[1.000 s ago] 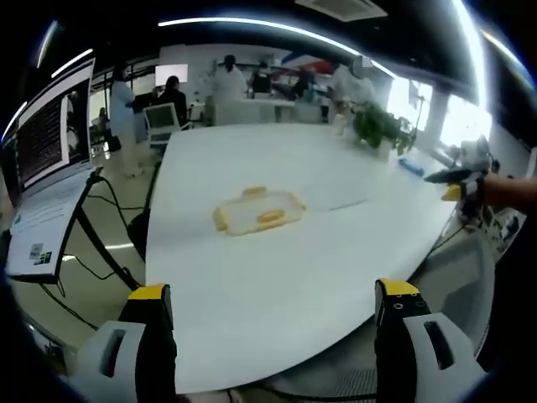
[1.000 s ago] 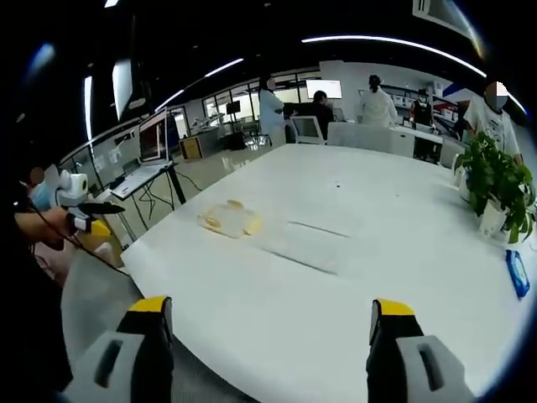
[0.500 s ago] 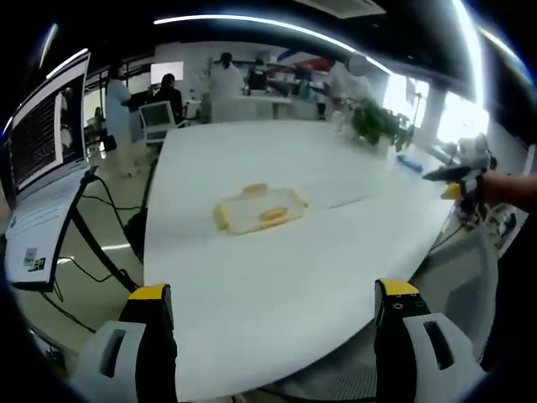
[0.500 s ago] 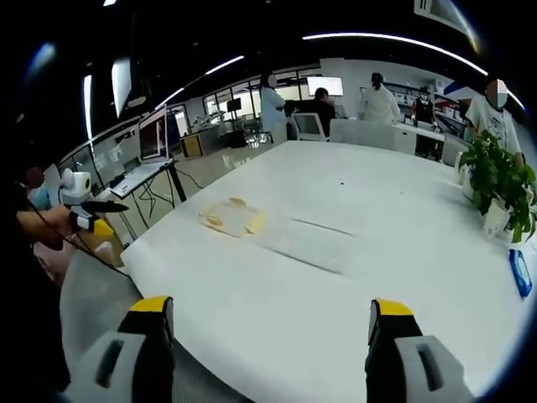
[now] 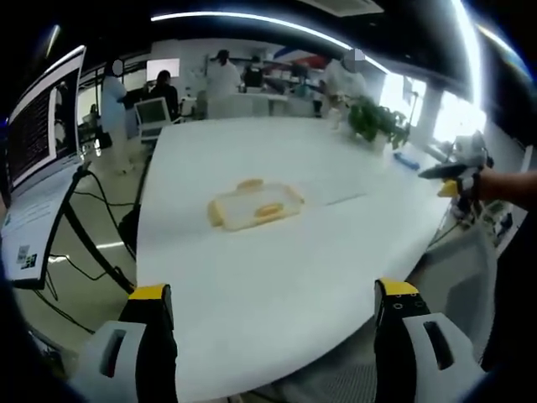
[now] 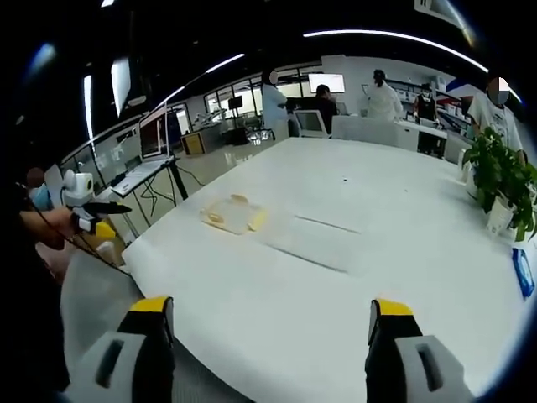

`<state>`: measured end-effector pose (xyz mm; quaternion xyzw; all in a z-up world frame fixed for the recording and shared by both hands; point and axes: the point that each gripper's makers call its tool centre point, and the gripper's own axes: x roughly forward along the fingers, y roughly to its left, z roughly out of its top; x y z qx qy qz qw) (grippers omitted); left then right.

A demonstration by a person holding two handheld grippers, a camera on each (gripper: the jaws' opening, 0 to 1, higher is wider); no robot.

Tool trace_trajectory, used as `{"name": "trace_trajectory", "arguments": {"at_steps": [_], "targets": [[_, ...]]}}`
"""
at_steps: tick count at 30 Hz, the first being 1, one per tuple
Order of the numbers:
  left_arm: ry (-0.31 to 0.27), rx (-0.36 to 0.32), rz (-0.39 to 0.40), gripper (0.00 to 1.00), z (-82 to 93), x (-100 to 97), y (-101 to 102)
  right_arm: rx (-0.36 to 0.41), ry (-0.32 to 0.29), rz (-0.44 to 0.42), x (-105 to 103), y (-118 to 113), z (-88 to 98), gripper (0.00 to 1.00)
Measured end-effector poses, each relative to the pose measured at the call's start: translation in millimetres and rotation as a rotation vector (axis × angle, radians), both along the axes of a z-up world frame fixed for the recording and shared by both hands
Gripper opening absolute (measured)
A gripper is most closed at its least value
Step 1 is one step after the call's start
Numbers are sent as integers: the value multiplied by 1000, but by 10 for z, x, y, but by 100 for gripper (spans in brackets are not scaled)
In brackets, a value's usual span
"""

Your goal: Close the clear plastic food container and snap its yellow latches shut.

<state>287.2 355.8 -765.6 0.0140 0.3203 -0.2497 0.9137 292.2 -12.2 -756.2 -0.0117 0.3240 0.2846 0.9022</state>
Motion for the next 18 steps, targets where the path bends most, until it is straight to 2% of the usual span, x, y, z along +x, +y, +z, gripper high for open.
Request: {"name": "trace_trajectory", "arguments": {"at_steps": [8,18], "targets": [[-2,6,19,99,-53,-39,5,-14,11,43,-26,89,-56,98],[-7,-19,18,99,-63,-15,-23,-19,22,54,21,175,-79,98]]}}
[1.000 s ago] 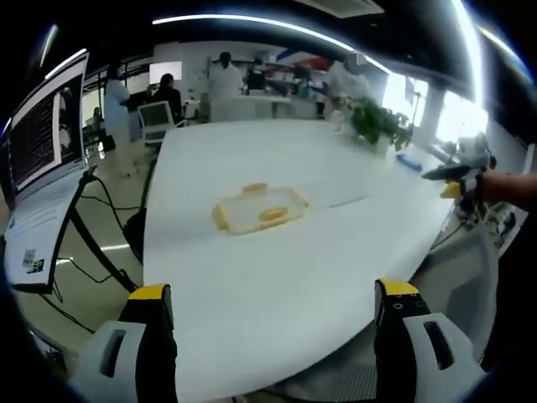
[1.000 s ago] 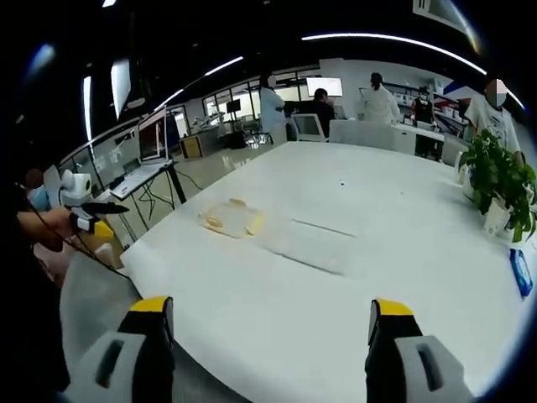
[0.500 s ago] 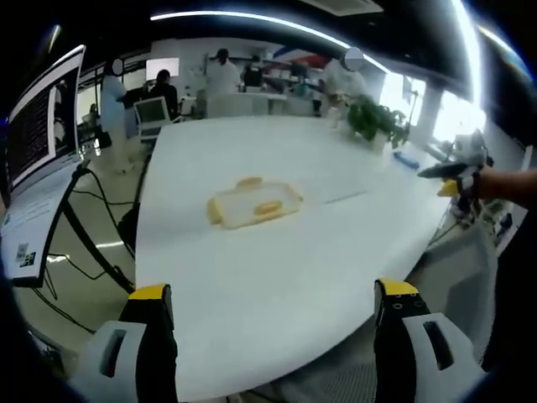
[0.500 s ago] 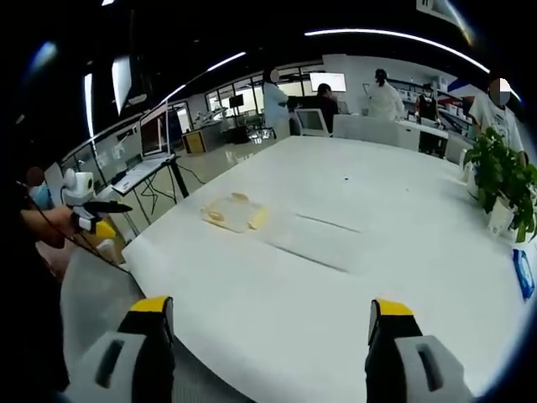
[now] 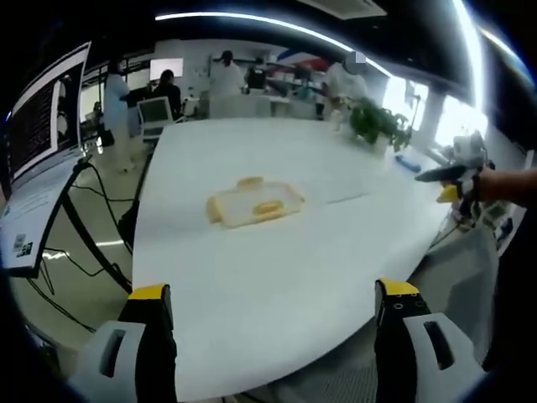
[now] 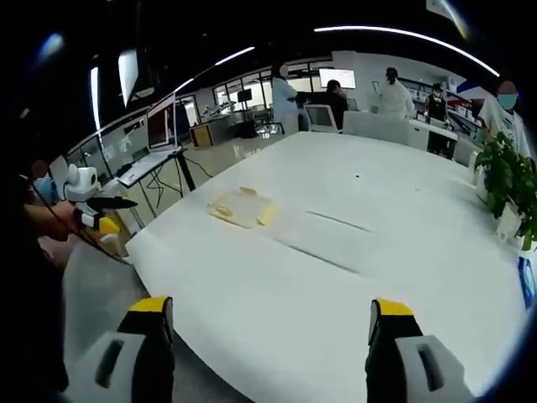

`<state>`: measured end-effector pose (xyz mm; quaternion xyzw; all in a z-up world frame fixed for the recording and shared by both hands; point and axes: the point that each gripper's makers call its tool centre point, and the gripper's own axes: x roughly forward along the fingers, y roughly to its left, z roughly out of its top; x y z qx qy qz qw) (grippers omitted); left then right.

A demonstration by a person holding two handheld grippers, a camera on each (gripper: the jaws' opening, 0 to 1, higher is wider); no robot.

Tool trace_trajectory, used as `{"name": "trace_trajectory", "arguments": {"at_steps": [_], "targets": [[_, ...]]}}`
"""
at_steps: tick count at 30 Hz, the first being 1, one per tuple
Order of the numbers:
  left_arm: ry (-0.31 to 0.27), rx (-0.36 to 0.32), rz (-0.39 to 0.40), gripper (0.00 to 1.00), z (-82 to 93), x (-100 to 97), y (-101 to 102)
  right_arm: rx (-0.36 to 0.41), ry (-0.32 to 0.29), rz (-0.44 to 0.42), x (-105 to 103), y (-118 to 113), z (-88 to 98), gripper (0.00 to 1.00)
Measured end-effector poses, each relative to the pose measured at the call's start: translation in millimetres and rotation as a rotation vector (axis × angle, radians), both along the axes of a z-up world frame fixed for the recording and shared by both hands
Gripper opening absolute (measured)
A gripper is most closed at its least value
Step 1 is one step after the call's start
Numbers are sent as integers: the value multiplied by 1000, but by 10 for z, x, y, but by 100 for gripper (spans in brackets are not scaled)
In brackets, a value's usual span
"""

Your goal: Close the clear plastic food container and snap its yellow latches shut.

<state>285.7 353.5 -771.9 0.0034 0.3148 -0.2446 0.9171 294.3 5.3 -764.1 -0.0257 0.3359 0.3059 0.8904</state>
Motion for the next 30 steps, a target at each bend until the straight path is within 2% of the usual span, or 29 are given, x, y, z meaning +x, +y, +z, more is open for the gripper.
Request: {"name": "trace_trajectory", "arguments": {"at_steps": [5,13,23,27,30], "targets": [[-5,-2,-18,99,-23,40,-22,-7,0,9,38,50,27,98],[-9,-13,-41,99,-50,223,-9,-26,11,34,160,144,-6,97],[-4,23,-97,98,-154,445,-14,-55,-10,70,487,303,11,95],[0,27,-104,98,-172,532,4,-69,-11,81,575,348,-16,91],[4,33,-104,97,-212,631,38,-72,-16,75,666,386,-38,92]]}}
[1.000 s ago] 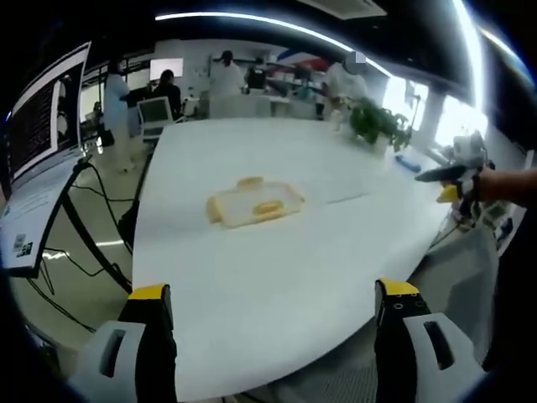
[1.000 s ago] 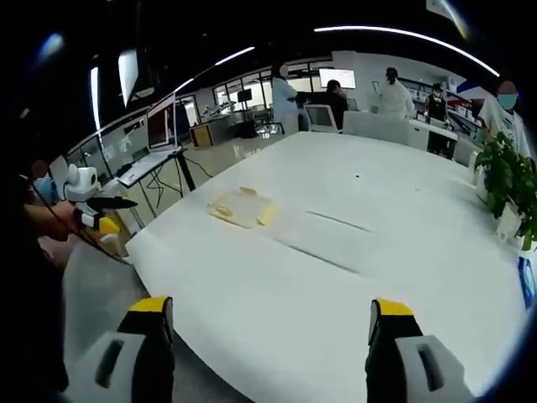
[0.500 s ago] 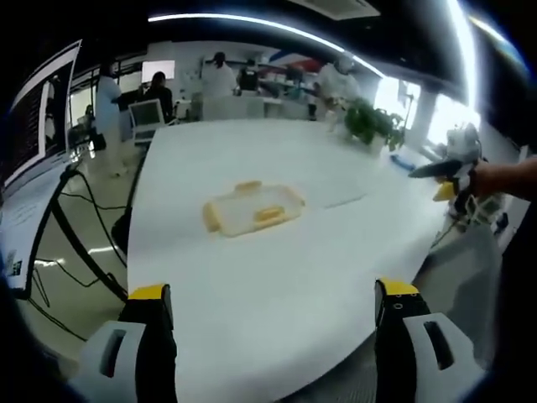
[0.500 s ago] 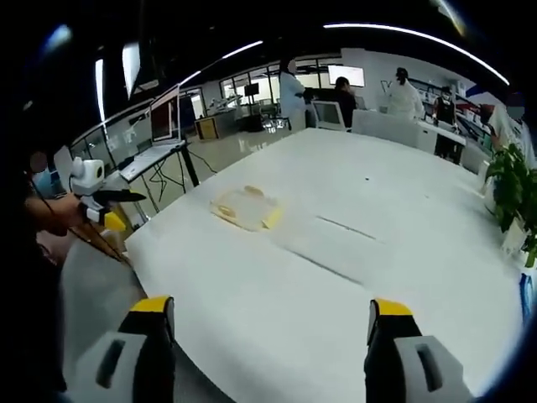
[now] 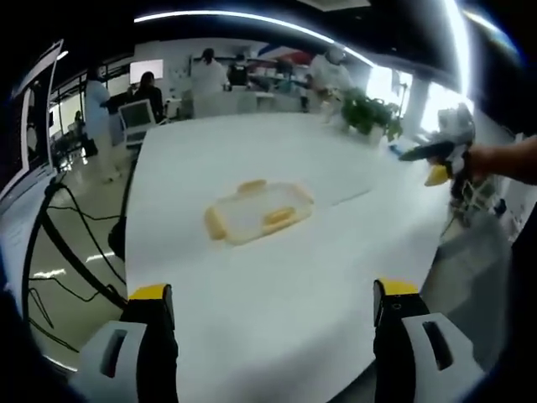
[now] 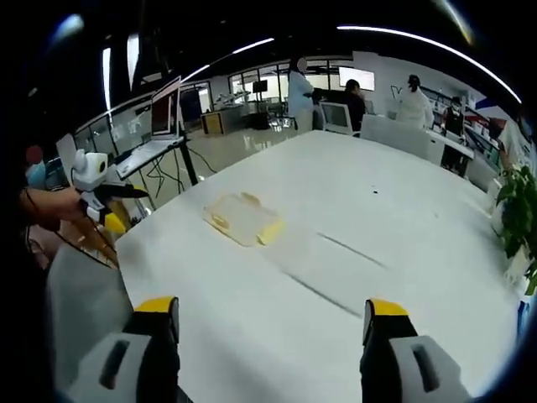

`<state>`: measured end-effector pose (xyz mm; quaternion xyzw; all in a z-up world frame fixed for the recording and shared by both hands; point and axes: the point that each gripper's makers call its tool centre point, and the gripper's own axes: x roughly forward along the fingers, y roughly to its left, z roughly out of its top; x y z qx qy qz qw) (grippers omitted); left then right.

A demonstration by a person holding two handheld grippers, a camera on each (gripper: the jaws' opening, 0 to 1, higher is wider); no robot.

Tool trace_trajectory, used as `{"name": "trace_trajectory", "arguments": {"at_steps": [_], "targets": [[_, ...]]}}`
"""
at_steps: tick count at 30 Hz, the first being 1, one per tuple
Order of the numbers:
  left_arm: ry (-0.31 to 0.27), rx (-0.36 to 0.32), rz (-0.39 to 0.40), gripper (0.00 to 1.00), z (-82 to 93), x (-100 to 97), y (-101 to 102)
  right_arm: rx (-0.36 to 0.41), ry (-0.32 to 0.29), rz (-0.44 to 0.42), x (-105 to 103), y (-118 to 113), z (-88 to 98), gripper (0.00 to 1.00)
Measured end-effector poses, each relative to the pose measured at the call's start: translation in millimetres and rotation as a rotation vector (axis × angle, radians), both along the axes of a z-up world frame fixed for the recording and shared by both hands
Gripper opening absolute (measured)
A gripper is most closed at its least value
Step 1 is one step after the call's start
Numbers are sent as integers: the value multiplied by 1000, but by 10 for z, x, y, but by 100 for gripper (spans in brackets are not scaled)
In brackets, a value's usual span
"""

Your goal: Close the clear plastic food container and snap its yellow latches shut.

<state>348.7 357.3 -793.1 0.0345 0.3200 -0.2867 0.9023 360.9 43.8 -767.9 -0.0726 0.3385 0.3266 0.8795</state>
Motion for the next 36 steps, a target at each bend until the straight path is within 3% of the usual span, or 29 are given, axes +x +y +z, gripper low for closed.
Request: {"name": "trace_trajectory", "arguments": {"at_steps": [15,26,36], "targets": [[-15,28,-9,99,26,415,141,-8,-4,26,320,348,-63,89],[6,92,-115,98,-175,613,94,-56,-19,149,574,725,-119,86],[22,113,-211,97,-349,873,47,-164,-27,292,813,952,-273,86]]}}
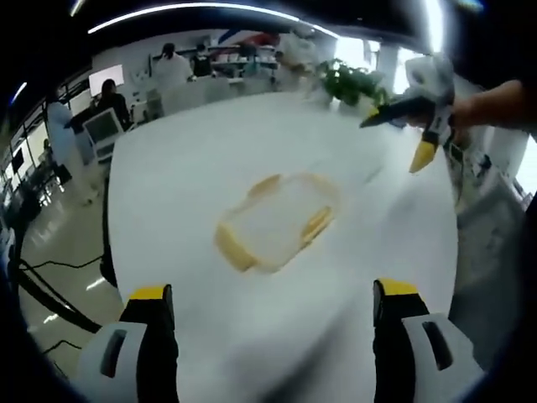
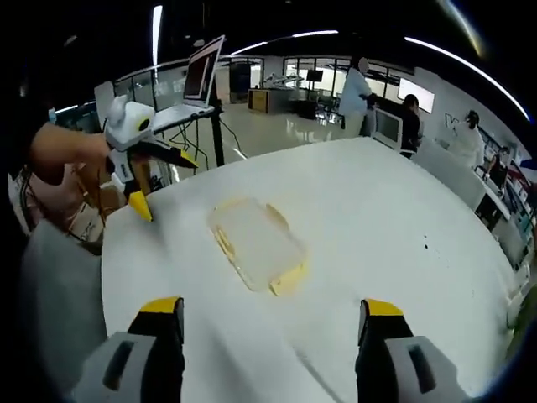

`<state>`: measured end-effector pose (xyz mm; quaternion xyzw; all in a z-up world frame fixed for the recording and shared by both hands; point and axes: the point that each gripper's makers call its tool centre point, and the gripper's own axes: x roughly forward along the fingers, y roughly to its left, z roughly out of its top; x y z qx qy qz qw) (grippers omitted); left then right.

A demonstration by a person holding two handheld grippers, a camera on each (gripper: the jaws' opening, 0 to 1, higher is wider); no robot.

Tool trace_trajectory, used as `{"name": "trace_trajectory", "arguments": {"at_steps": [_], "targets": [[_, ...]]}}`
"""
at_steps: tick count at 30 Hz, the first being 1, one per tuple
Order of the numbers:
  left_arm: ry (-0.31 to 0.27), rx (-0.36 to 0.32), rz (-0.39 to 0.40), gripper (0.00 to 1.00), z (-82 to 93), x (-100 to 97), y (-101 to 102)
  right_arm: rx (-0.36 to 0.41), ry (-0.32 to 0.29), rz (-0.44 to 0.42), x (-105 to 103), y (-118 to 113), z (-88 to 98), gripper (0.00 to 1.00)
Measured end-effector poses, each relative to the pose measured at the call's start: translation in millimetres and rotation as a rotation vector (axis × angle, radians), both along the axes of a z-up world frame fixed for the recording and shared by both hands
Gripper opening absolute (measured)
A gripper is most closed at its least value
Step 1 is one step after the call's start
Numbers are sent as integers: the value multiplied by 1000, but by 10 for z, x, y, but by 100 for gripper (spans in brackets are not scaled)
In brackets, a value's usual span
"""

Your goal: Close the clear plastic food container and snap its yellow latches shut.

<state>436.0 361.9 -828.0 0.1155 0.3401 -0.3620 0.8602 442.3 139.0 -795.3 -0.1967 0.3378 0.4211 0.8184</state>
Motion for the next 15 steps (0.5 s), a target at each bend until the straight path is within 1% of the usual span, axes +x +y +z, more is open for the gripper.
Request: {"name": "trace_trajectory", "arguments": {"at_steps": [2,4,6,10,12,13,15], "targets": [[6,5,-22,97,-37,33,-13,1,0,18,52,31,-16,85],[7,25,-50,98,-86,64,-15,-19,-1,42,81,40,-46,85],[4,29,-60,98,-103,110,-18,-38,2,76,99,56,-77,84],[6,34,-85,98,-121,150,-36,-43,2,99,175,84,-106,83],[3,48,-101,98,-157,173,-40,-46,-1,115,206,115,-121,82],[7,63,-117,98,-197,181,-40,-59,-11,126,242,117,-145,81],[6,87,-143,98,-241,204,-28,-78,-8,160,257,147,-200,81]]}}
